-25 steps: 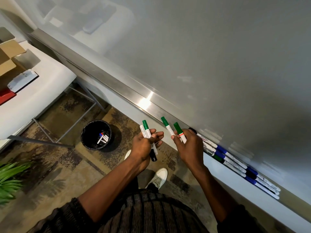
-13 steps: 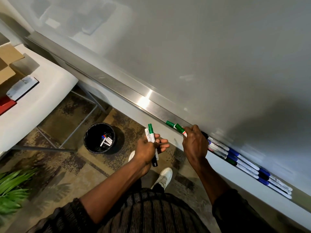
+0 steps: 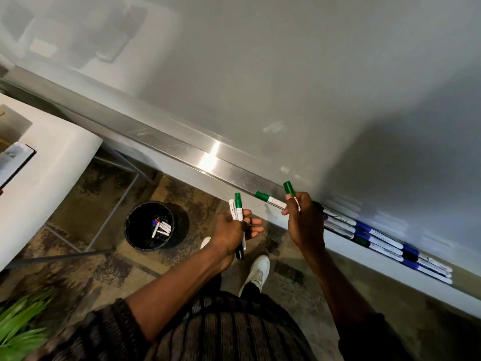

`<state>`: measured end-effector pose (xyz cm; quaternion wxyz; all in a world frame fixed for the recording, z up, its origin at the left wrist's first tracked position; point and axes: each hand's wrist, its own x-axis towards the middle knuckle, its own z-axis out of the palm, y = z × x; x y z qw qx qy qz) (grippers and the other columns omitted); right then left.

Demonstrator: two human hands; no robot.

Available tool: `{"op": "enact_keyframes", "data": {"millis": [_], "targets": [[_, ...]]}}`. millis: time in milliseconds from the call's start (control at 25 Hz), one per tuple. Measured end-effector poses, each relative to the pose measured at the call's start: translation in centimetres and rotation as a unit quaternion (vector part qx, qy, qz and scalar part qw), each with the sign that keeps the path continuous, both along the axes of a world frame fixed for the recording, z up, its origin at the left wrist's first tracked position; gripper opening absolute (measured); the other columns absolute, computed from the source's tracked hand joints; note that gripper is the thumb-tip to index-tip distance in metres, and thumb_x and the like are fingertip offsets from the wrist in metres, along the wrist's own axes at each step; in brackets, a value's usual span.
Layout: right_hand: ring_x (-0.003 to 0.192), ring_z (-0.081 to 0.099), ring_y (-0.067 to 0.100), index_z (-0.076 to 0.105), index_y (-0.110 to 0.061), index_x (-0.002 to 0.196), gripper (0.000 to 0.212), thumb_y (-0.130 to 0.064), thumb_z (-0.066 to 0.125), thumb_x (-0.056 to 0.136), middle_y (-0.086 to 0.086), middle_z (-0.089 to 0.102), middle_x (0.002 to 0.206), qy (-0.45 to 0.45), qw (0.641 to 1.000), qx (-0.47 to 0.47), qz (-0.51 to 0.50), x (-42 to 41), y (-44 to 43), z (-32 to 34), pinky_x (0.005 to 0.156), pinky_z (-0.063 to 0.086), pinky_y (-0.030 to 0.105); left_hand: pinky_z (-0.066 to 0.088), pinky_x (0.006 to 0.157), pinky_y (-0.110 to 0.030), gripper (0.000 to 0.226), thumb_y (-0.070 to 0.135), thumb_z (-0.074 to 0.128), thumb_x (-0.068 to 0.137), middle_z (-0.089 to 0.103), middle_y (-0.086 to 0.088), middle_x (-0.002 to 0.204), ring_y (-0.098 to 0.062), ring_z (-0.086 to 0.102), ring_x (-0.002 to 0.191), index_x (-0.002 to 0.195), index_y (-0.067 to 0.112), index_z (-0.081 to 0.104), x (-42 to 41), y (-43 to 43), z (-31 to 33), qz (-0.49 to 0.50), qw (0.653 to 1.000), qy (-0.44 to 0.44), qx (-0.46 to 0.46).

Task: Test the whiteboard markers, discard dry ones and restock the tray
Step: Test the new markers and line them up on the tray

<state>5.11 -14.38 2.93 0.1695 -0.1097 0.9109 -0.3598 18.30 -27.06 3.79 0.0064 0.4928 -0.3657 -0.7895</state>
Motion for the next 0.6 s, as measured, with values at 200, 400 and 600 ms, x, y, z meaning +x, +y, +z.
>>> {"op": "enact_keyframes", "data": {"millis": [200,400,600], "targets": [[0.081,0.072,0.022,0.062,-0.006,0.119,0.023,-0.021,0.064,0.102,0.012,0.075,0.099,0.201,0.971,0.063,0.111,0.5,-0.6,-0.6,0.061,0.046,0.017,0.065,0.078,-0.035,0.021,-0.007,0.046,0.11,0.081,-0.018,0.093,-0.029,0.08,0.084,0.126,-0.006,0.059,-0.1,-0.1,-0.4,-0.021,1.0,-0.007,-0.003],[0.093,0.066,0.03,0.07,0.0,0.117,0.025,-0.007,0.067,0.093,0.017,0.064,0.106,0.329,0.922,0.115,0.165,-0.1,-1.1,-3.3,0.069,0.062,0.038,0.065,0.08,-0.037,0.021,-0.007,0.046,0.11,0.081,-0.018,0.094,-0.031,0.08,0.086,0.127,-0.006,0.059,0.5,-0.4,-0.6,-0.02,1.0,-0.01,-0.005],[0.089,0.063,0.028,0.072,-0.004,0.114,0.02,-0.006,0.065,0.095,0.013,0.067,0.099,0.346,0.924,0.083,0.139,0.6,-2.0,-4.4,0.071,0.051,0.035,0.065,0.082,-0.038,0.02,-0.006,0.046,0.11,0.08,-0.022,0.101,-0.032,0.08,0.089,0.123,-0.002,0.061,1.1,-0.8,-0.9,-0.007,1.0,-0.019,-0.008]]}}
